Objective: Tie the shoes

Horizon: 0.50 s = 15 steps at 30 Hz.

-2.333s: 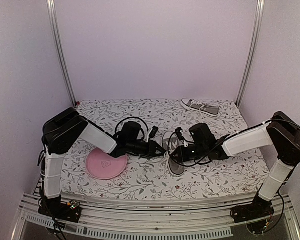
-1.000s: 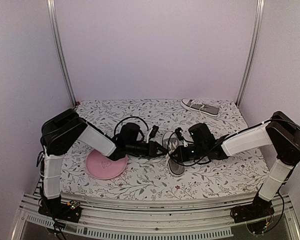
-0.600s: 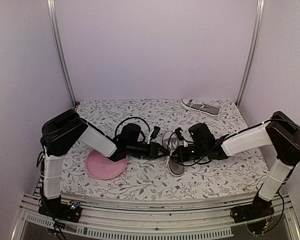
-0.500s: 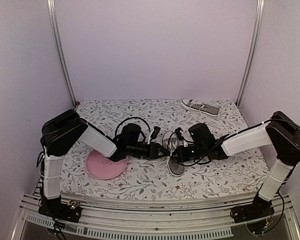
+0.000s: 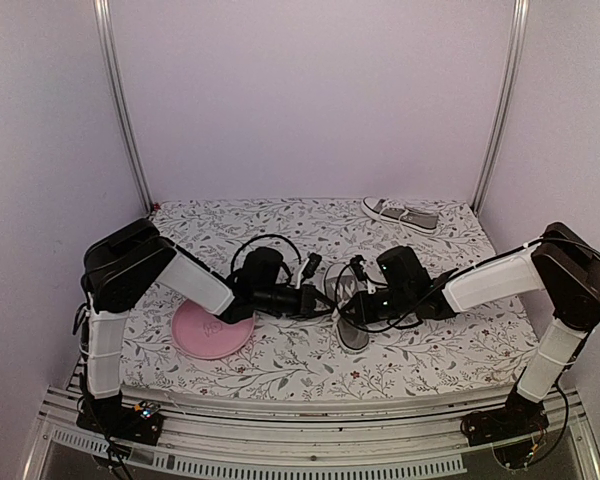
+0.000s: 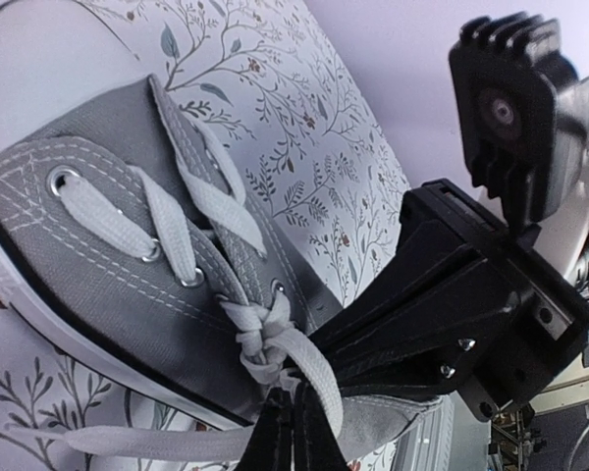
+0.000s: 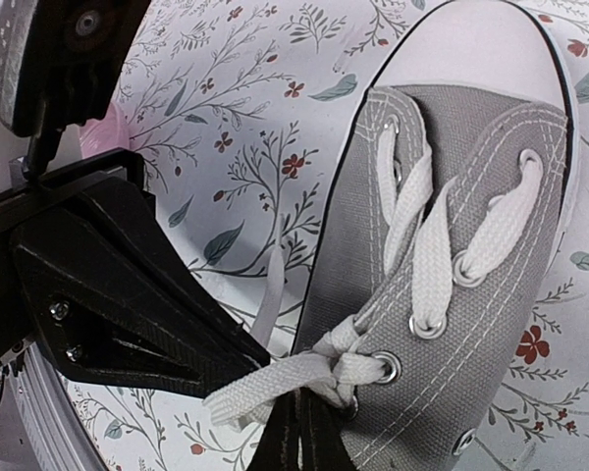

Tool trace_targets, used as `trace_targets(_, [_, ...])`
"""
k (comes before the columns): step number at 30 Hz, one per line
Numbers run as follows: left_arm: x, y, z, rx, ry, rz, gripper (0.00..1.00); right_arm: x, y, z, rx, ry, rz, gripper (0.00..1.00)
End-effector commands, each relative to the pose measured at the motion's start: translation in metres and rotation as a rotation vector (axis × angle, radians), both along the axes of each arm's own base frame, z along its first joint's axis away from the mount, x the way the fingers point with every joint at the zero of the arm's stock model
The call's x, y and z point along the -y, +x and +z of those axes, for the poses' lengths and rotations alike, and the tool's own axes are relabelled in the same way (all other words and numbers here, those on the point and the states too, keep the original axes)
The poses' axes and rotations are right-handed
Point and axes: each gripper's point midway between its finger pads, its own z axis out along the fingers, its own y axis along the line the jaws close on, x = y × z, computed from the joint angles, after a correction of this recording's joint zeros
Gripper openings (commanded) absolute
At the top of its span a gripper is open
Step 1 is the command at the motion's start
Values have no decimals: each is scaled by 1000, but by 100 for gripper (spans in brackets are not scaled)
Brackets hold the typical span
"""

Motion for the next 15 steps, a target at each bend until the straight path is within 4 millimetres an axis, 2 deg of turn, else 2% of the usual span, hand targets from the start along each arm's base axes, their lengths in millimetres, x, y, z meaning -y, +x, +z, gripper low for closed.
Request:
trace_targets(1, [5,1,25,47,-52,4,0,2,4,9,22,-4,-29,3])
trace_targets(5, [0,6,27,35,-62,39,0,6,5,22,48,5,-41,10])
trace_targets(11, [-4,11,27,17,-67,69,0,13,-1,49,110,16,-26,38])
trace_targets(15, [-8,15,26,6,-59,98,0,12,-11,57,178,-50,5,46])
